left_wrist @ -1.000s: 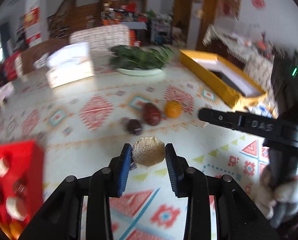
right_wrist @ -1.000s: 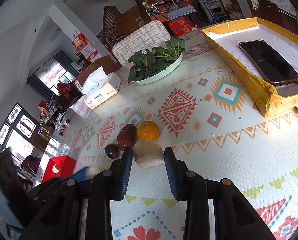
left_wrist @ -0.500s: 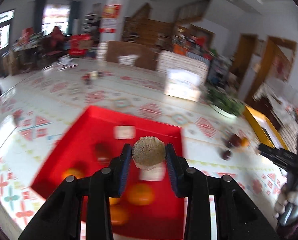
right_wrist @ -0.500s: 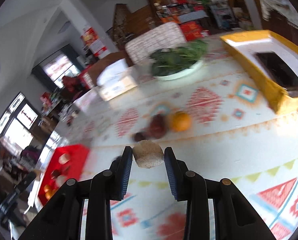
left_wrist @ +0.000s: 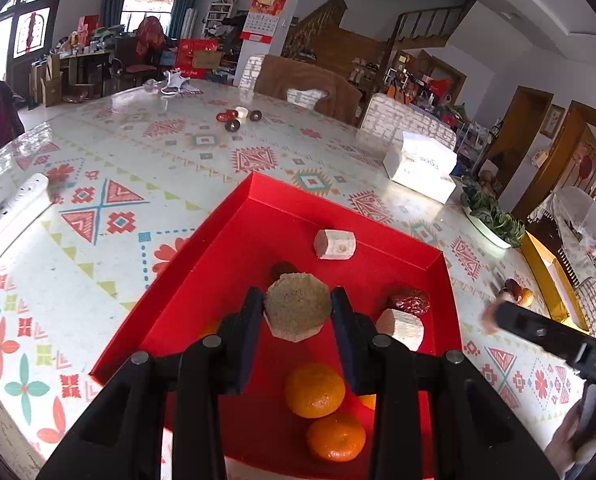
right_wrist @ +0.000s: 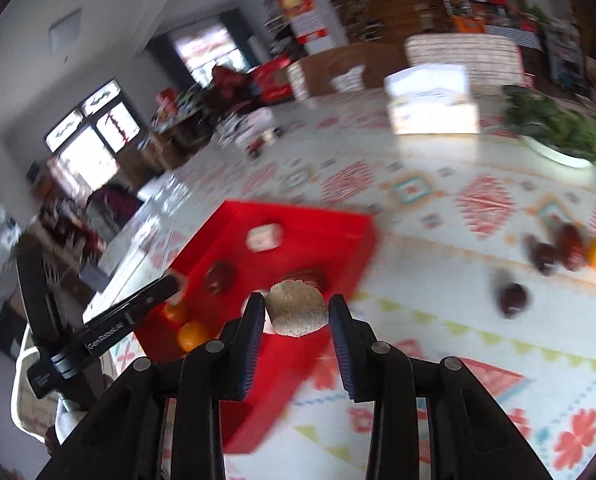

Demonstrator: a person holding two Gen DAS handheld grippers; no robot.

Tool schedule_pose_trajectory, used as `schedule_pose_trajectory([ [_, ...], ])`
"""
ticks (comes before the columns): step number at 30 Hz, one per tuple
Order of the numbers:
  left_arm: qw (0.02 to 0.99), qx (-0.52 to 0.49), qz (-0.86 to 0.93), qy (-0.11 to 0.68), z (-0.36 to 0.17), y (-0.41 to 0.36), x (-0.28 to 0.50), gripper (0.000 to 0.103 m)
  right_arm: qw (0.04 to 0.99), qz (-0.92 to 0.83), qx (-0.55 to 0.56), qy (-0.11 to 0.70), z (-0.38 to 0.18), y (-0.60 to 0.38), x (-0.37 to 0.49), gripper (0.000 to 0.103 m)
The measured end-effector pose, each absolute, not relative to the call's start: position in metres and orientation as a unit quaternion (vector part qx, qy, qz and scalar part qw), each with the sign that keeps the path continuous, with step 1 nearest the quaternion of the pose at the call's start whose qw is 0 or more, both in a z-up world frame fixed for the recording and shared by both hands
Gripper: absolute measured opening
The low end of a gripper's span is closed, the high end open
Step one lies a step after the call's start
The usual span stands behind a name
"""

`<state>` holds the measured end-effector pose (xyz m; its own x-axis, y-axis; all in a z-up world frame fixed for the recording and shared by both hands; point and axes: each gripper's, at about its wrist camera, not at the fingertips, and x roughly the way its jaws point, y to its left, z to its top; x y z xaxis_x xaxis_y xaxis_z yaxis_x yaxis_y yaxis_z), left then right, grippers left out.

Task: Organize fruits
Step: 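Carry both pieces over the red tray and open both grippers to release, then move both open grippers back toward the remaining fruit on the cloth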

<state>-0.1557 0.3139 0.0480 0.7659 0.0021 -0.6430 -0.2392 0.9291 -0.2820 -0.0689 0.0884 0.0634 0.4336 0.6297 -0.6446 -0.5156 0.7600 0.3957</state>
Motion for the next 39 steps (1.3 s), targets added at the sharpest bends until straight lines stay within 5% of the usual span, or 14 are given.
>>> schedule_pose_trajectory([
  [10,0.919,-0.208,0.058,0.330,0.041,0.332,-0.156,0.035,0.828,0.359,0.005,0.431,0.055,0.169,-0.052,0.036],
  [24,0.934,-0.222,0.063,0.272,0.080,0.364,-0.176,0.082,0.819,0.349,-0.030,0.455,0.037,0.219,-0.034,0.038],
  [28,0.935,-0.224,0.069,0.264,0.084,0.369,-0.175,0.087,0.819,0.350,-0.015,0.454,0.037,0.219,-0.034,0.049],
  [39,0.939,-0.210,0.066,0.266,0.091,0.350,-0.163,0.092,0.837,0.332,0.032,0.434,0.054,0.183,-0.037,0.057],
])
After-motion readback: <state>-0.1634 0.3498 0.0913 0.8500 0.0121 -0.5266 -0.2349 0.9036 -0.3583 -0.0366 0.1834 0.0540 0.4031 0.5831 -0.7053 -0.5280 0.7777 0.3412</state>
